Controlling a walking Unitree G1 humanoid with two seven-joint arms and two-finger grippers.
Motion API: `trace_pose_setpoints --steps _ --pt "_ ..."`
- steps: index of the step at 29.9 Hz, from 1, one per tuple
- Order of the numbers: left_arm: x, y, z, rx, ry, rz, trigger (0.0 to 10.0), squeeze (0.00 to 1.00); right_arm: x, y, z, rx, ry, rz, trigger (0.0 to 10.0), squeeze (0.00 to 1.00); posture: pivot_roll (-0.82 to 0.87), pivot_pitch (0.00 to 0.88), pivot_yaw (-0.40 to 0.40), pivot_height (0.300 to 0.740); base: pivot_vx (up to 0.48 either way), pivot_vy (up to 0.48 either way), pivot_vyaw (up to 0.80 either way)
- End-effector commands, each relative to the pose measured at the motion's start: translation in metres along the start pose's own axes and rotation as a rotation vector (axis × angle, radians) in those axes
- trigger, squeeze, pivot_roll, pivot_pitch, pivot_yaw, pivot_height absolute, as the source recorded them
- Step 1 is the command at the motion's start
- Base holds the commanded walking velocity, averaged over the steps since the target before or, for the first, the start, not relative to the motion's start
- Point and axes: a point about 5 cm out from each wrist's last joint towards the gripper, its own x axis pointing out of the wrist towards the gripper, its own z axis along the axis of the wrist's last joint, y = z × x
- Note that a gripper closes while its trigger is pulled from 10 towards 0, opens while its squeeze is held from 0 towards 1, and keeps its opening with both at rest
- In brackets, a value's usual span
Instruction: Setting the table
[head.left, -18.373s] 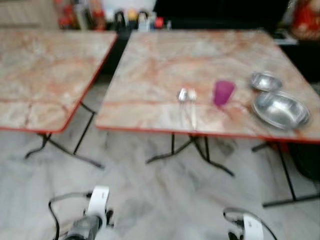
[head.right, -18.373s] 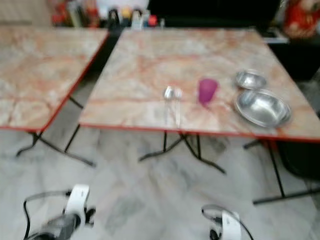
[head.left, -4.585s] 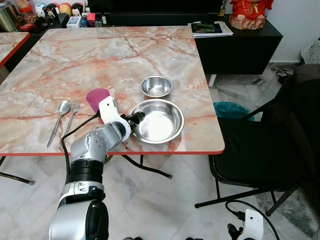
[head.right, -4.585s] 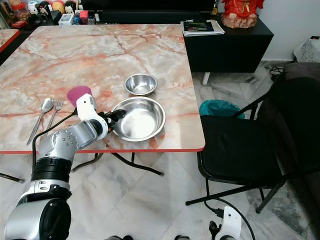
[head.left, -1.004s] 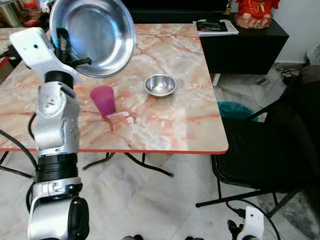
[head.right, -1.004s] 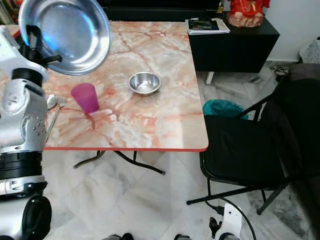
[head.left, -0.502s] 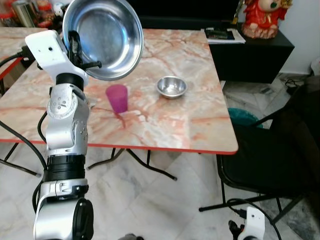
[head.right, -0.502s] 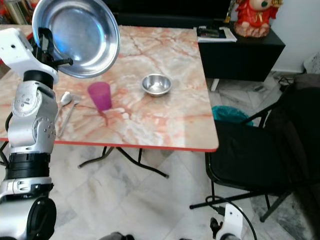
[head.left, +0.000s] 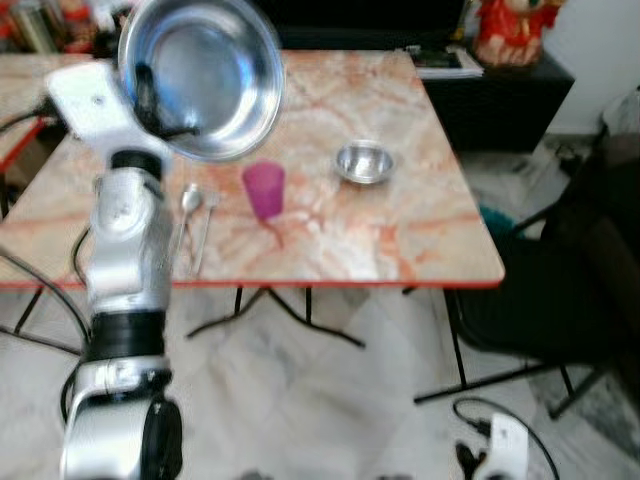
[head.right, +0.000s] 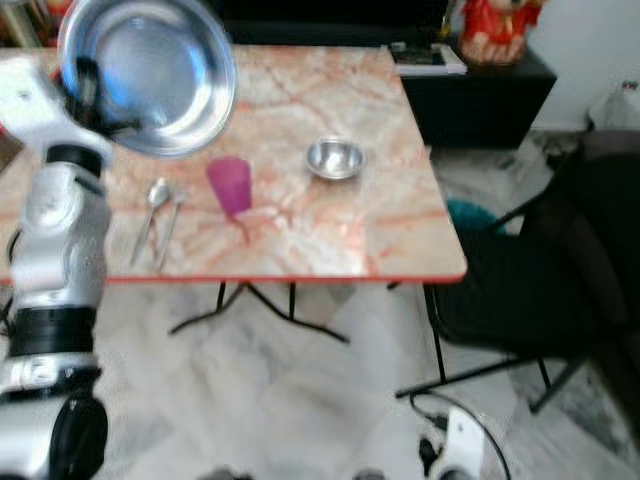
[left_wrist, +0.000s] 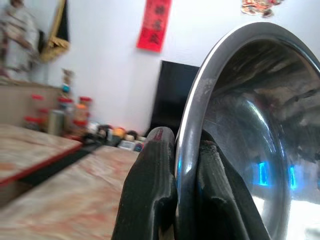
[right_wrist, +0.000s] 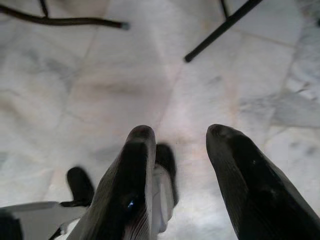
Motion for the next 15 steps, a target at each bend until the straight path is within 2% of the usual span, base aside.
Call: trace_pose_setpoints --steps 1,8,15 --pt "0.001 -0.007 0.005 -0.013 -0.026 -0.019 10.0 0.00 -0.001 -0.006 -0.001 0.008 0.002 -0.016 10.0 0.00 -0.02 0.117 -0.001 0.740 0.000 0.311 0.00" --pt "0.001 -0.003 0.006 -0.003 -0.025 -0.012 10.0 0.00 -0.001 -0.006 -0.002 0.009 0.002 -0.014 10.0 0.00 -0.01 0.121 0.002 0.740 0.000 0.314 0.00" --pt "-0.007 0.013 -0.004 0.034 0.019 0.026 10.0 0.00 -0.002 -0.006 -0.003 0.010 0.002 -0.013 10.0 0.00 -0.01 0.125 0.005 0.740 0.000 0.321 0.00"
